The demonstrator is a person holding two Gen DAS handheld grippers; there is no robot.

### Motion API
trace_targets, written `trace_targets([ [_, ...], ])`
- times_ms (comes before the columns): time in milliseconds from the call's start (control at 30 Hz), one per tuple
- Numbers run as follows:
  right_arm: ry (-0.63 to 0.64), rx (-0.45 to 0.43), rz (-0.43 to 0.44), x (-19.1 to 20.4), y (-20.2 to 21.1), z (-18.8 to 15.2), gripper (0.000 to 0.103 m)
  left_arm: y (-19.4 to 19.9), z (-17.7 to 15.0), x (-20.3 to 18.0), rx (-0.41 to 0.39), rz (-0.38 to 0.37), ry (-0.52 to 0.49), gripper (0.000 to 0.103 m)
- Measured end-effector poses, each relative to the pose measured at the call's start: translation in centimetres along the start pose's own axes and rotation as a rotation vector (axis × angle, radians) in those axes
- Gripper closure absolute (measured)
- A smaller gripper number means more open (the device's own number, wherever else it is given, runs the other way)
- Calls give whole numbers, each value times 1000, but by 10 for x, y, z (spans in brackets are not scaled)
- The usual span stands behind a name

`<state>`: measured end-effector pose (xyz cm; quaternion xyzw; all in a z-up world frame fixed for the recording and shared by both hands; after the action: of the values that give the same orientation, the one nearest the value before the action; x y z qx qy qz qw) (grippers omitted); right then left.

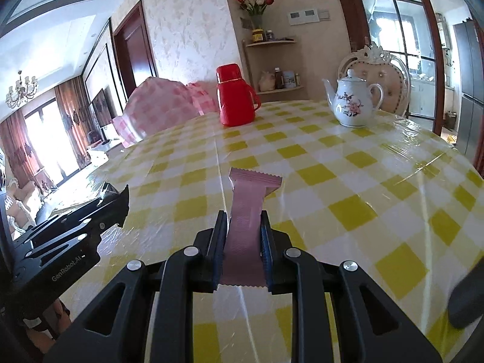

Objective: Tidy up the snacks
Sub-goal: 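Carry the black candy and pink bar over the white box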

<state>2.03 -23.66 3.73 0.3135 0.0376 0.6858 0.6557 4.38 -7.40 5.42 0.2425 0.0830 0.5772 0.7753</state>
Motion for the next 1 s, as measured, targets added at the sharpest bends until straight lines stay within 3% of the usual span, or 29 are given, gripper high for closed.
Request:
trace_targets([
  [267,7,-62,15,8,44,-17,82,50,-17,2,-91,35,54,63],
  [567,0,-66,58,11,86,-41,82,94,-34,-4,-153,23,83,63],
  [1000,110,14,136,52,121,-86,82,154,-57,-5,-134,58,34,63],
])
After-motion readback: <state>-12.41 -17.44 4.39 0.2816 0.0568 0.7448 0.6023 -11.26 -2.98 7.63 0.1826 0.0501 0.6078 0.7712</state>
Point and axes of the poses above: each gripper's, at about its wrist camera, not at the fingertips, and y roughly against the way its jaws point, x to its left, z to its top, the point moved 4 cm from there along -y, roughly the way its jaws point, and after that the axes turned 12 degrees about -y, right-handed, at the moved point
